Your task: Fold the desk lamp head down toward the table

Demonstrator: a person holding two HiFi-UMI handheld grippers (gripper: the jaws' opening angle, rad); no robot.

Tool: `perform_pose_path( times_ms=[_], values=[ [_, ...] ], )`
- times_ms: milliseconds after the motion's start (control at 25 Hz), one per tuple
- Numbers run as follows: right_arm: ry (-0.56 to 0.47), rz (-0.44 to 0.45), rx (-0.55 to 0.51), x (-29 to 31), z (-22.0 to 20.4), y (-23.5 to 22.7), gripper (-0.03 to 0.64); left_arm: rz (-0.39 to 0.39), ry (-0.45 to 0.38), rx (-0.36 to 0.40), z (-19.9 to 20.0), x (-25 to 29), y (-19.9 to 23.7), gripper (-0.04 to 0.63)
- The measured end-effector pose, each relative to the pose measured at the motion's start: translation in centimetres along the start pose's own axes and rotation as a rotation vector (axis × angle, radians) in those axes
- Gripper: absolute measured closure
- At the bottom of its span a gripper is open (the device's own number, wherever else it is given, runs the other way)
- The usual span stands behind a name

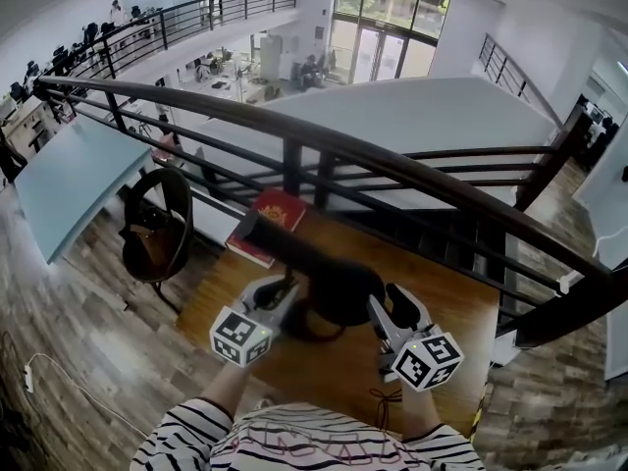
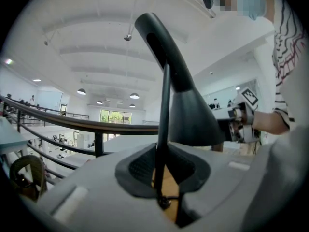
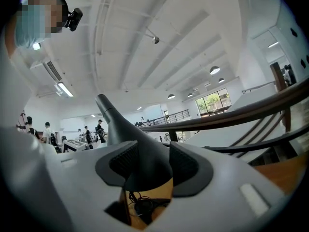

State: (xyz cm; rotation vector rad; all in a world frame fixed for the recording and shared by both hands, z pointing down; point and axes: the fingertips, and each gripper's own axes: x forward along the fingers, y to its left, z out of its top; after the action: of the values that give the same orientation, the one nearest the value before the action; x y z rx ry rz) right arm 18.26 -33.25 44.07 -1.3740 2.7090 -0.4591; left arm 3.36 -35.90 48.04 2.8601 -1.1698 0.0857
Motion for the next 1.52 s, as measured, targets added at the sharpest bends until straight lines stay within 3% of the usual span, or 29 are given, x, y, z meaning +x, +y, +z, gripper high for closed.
perform_pose_path(
  times_ms=[680,840,1000,1520],
  values=[
    [0.005,0.028,0.092,1.1,-1.7,0.7,0.445,0.005,-0.002,0.001,-0.1,-0.2,0.3,0.543],
    [0.013,0.018,0.085,1.2,-1.7,0.9,0.445,0.006,0.059,0.016,-0.8,-0.4,0.3,0.538],
    [0.031,0.017,0.07,1.8,-2.1,1.5,0.453,-0.018,0.144,0.005,-3.0,-1.3,0.0,0.458],
    [0.04,-0.012,0.069,2.2,-2.7,3.1,0.468,0.007,0.131,-0.032,-3.3,-5.0,0.4,0.446]
  ],
)
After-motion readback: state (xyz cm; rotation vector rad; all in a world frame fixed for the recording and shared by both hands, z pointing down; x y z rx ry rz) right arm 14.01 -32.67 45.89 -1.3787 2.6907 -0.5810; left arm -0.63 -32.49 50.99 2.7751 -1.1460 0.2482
